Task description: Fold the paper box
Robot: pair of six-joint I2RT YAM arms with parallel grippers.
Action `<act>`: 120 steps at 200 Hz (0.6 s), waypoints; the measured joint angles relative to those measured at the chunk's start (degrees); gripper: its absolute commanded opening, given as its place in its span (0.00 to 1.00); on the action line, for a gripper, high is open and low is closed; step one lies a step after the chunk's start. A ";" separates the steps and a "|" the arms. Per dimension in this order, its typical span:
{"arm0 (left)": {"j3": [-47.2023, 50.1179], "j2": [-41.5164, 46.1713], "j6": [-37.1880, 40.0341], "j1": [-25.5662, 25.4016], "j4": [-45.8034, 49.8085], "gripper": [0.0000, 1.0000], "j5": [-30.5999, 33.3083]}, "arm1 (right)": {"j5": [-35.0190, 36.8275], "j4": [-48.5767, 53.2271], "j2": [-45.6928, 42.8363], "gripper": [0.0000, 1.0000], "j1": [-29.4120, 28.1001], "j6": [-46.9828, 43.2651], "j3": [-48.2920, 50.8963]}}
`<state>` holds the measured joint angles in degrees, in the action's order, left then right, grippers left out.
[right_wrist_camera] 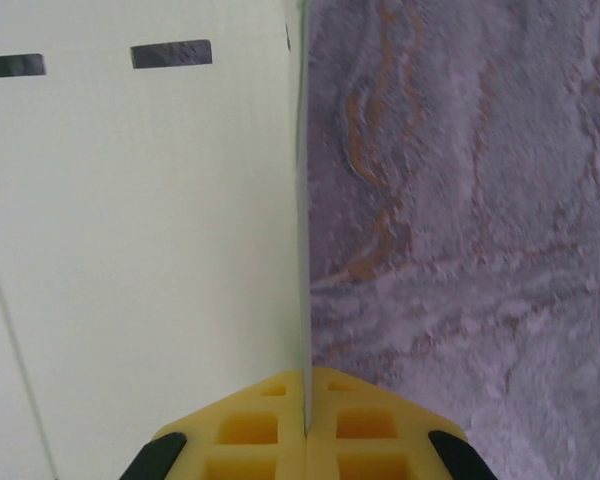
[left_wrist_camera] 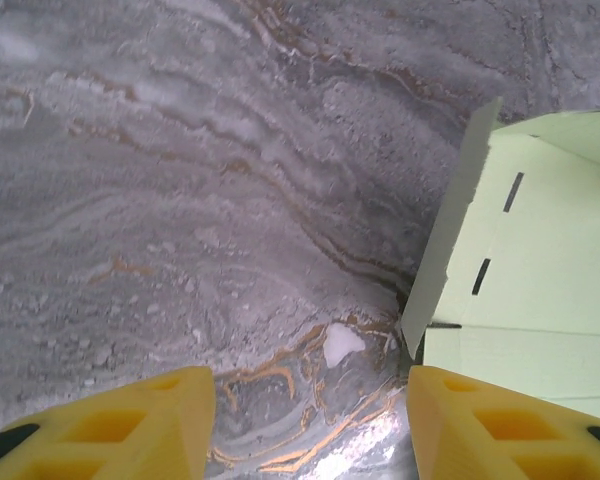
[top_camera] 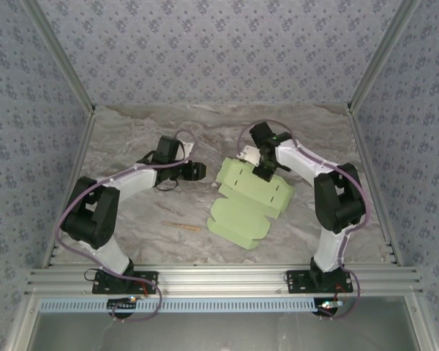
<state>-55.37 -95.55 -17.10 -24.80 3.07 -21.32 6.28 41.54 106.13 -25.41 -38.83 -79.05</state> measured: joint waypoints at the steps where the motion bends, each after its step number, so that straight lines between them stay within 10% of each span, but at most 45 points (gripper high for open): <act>1: 0.20 0.11 -0.02 -0.02 -0.09 0.54 0.00 | -0.02 -0.13 0.17 0.06 -0.07 -0.15 0.00; 120: 3.91 2.51 -1.64 -1.68 -3.23 0.54 2.10 | 7.13 -16.09 5.01 0.07 -2.58 -5.97 4.90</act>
<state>-51.46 -93.03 -18.74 -26.48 -0.16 -19.22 13.41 25.45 111.13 -27.99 -44.80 -74.15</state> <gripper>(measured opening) 0.542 0.065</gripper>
